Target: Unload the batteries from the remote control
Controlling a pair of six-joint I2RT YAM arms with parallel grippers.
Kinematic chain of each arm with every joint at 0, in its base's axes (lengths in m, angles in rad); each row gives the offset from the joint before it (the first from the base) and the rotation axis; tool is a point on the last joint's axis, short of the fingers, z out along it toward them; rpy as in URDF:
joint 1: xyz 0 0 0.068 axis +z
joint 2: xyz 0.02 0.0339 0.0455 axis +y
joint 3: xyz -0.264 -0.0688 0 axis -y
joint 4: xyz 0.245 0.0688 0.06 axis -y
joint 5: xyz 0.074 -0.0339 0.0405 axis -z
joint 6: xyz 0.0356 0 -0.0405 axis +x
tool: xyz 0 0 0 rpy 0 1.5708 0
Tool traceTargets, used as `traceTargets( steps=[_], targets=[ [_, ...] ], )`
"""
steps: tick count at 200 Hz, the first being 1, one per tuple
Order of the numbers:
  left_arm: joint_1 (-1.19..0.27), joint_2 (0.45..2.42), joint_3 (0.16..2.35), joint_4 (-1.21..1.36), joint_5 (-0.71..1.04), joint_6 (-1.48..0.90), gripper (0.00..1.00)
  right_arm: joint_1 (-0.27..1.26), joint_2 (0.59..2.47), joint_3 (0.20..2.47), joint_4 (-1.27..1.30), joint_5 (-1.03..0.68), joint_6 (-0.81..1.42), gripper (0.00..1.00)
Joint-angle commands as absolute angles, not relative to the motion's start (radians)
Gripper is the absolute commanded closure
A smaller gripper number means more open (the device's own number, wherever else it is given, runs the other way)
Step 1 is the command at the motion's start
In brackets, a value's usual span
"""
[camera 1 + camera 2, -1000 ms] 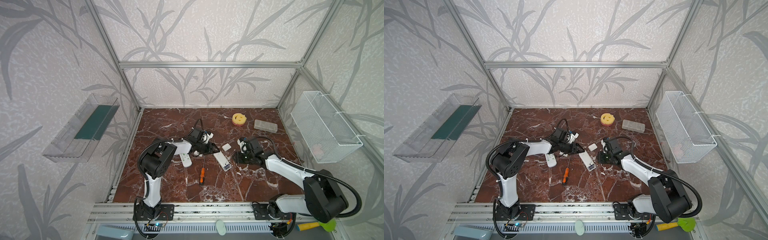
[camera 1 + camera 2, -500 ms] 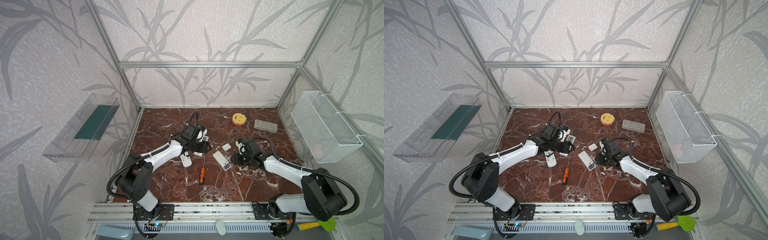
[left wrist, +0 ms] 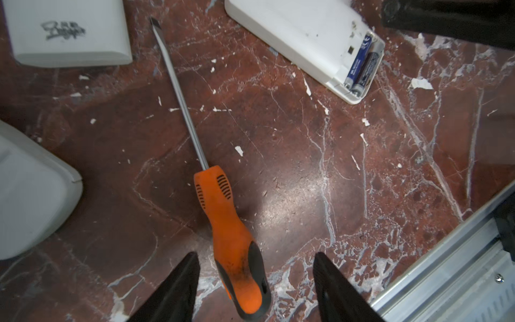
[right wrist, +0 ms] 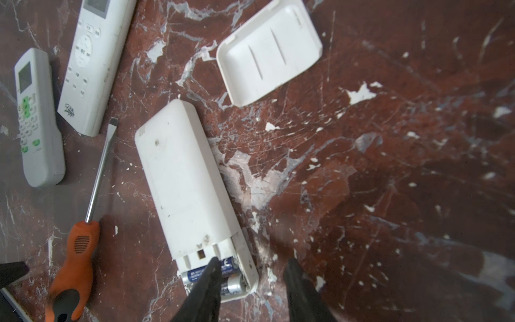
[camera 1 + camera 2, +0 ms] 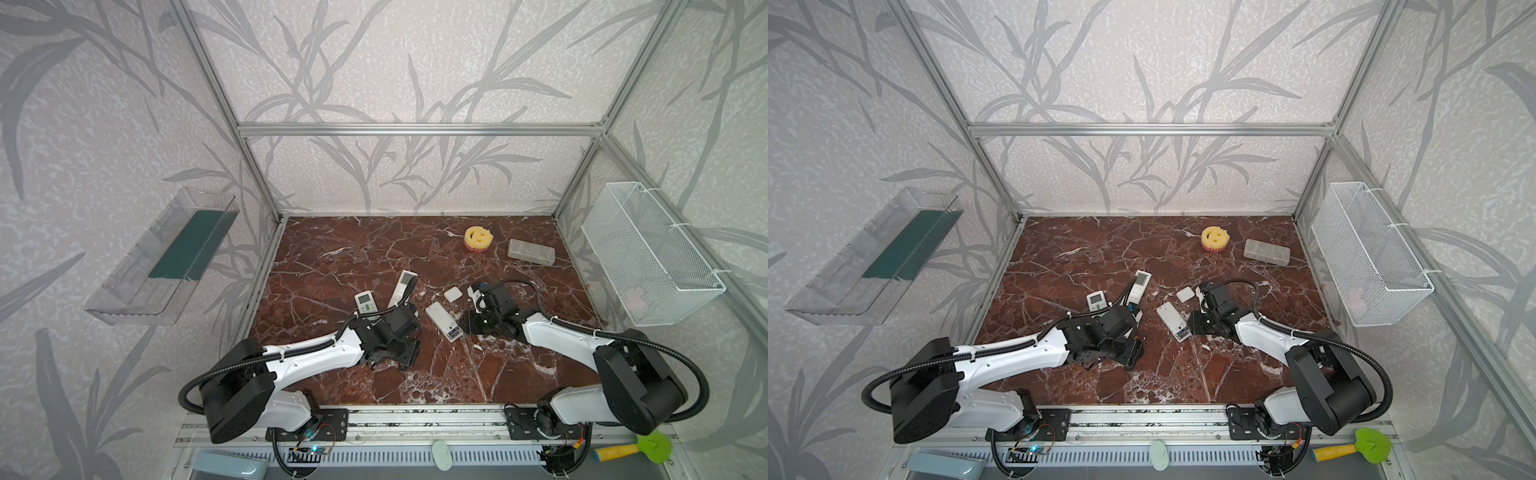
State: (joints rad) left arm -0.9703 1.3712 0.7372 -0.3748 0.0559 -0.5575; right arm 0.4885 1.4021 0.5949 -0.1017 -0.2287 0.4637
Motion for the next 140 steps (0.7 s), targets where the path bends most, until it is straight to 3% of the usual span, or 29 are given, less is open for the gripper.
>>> traceTargets(
  steps=[1, 43, 66, 85, 106, 140],
  targets=[
    [-0.991, 1.425, 0.715, -0.298, 0.013, -0.619, 0.34, 0.504, 1.397, 0.609, -0.099, -0.233, 0.467, 0.61],
    [-0.994, 1.457, 0.659, -0.248, -0.051, -0.639, 0.41, 0.520, 1.316, 0.591, -0.084, -0.214, 0.451, 0.62],
    [-0.994, 1.431, 0.636, -0.243, -0.069, -0.622, 0.53, 0.535, 1.234, 0.574, -0.056, -0.200, 0.410, 0.62],
    [-0.992, 1.390, 0.634, -0.295, -0.094, -0.620, 0.68, 0.553, 1.158, 0.572, -0.032, -0.197, 0.334, 0.61],
    [-0.990, 1.321, 0.669, -0.401, -0.100, -0.560, 0.88, 0.625, 1.073, 0.574, -0.010, -0.164, 0.150, 0.60],
    [-0.945, 1.208, 0.762, -0.572, 0.049, -0.421, 0.98, 0.855, 0.972, 0.530, 0.103, -0.037, -0.335, 0.56]
  ],
)
